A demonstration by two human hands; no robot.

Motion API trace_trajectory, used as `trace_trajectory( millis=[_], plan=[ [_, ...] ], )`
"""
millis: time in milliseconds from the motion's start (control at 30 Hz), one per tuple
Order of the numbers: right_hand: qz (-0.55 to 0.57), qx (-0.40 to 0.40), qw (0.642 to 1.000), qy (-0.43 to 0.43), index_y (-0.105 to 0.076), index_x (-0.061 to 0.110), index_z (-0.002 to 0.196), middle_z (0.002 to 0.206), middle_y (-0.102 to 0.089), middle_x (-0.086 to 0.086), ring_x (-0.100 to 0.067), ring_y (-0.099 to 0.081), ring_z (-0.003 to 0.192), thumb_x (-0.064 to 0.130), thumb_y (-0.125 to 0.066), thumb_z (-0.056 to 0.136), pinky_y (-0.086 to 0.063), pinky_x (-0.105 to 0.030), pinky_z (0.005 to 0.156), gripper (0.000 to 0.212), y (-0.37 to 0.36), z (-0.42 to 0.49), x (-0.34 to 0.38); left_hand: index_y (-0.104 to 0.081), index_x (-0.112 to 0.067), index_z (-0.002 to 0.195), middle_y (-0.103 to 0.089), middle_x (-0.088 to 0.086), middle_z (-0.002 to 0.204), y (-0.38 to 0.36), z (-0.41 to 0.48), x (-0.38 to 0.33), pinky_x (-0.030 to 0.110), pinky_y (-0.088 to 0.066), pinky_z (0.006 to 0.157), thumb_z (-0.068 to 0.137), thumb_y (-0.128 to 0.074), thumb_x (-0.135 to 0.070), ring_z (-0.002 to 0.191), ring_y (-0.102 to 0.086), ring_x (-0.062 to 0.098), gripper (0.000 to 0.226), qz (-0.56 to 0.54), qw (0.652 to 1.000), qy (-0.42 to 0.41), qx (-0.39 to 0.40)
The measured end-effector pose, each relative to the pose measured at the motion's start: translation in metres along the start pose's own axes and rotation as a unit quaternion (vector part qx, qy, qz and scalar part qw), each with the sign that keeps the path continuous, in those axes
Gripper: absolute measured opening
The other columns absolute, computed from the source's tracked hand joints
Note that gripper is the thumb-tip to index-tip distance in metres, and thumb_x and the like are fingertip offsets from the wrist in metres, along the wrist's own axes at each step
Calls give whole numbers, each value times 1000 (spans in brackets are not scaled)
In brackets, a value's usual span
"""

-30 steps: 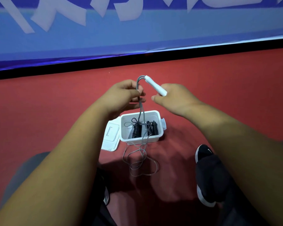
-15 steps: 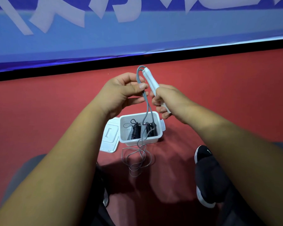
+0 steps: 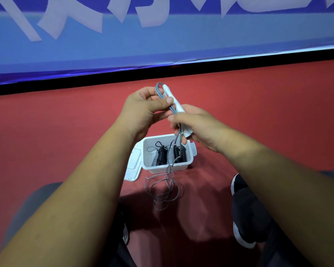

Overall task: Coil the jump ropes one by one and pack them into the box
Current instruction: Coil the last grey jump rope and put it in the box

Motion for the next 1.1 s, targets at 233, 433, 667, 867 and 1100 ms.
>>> trace_trajectory(
  millis=[233, 433, 667, 867, 1100],
  plan=[
    [-59, -55, 995, -65, -71, 16, 104, 74, -57, 2, -10, -58, 64, 17, -75, 94, -51, -27, 51, 10, 0, -1, -15, -60, 0, 113, -65, 11, 76, -1, 2, 4, 35, -64, 77, 85, -75, 10, 71, -72, 27, 33, 4, 1000, 5, -3],
    [41, -3, 995, -88, -69, 16, 116, 88, -60, 0, -13, -71, 69, 18, -78, 97, -59, -27, 54, 21, -7, -6, -8, -61, 2, 116, -67, 12, 79, 3, 2, 0, 32, -61, 75, 86, -74, 12, 74, -73, 25, 34, 3, 1000, 2, -6],
    [106, 44, 985, -127, -64, 5, 120, 92, -64, -7, -29, -80, 85, 17, -76, 99, -64, -32, 61, 27, -13, -15, -3, -64, 1, 119, -67, 19, 96, 2, 1, -6, 34, -61, 81, 88, -74, 7, 85, -73, 27, 34, 16, 1000, -6, 26],
    [54, 84, 988, -118, -68, 0, 119, 89, -74, -10, -25, -78, 88, 25, -68, 105, -63, -28, 62, 28, -15, -16, -1, -63, 2, 119, -66, 20, 96, 2, 1, -6, 33, -61, 81, 87, -76, 3, 85, -73, 27, 34, 15, 999, 4, 39],
    [55, 32, 996, -57, -64, 0, 113, 87, -73, -15, -32, -79, 86, 21, -65, 107, -67, -36, 68, 22, -2, -14, 18, -65, -6, 112, -70, 9, 95, 27, 14, 12, 40, -61, 81, 108, -57, -35, 79, -68, 22, 30, 65, 991, 55, -105]
  ],
)
Point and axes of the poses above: each hand's wrist, its own z-axis towards the middle knuckle, its own y-axis out of the back of the hand, x = y × z, the point moved 6 cm from there along z, towards the middle knuckle
